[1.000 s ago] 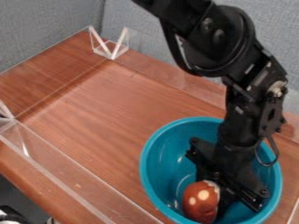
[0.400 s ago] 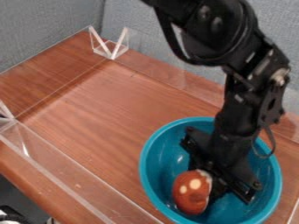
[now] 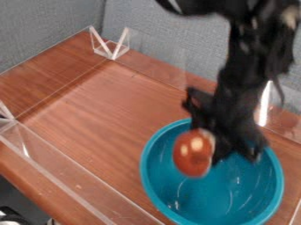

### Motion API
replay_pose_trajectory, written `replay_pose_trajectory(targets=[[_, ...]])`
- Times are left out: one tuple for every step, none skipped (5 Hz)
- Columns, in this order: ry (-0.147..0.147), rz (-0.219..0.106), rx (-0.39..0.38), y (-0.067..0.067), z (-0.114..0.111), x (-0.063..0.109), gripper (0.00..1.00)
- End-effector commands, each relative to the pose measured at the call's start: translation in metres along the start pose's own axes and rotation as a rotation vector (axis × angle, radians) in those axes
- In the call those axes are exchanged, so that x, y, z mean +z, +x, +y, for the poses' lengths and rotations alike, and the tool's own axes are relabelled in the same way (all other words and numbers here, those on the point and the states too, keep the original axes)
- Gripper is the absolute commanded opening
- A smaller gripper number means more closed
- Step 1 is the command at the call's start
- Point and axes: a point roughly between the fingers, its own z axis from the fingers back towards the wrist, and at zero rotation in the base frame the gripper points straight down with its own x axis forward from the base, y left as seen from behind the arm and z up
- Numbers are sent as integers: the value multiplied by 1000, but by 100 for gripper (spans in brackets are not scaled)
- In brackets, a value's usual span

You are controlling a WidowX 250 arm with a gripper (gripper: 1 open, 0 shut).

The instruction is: Remove the mushroom from inside the blue bowl and put it on the table

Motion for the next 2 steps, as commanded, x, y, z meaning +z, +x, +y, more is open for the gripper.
replay_pose_trajectory(targets=[[9, -96, 80, 3, 39, 41, 0], [0, -88, 92, -2, 54, 31, 0]])
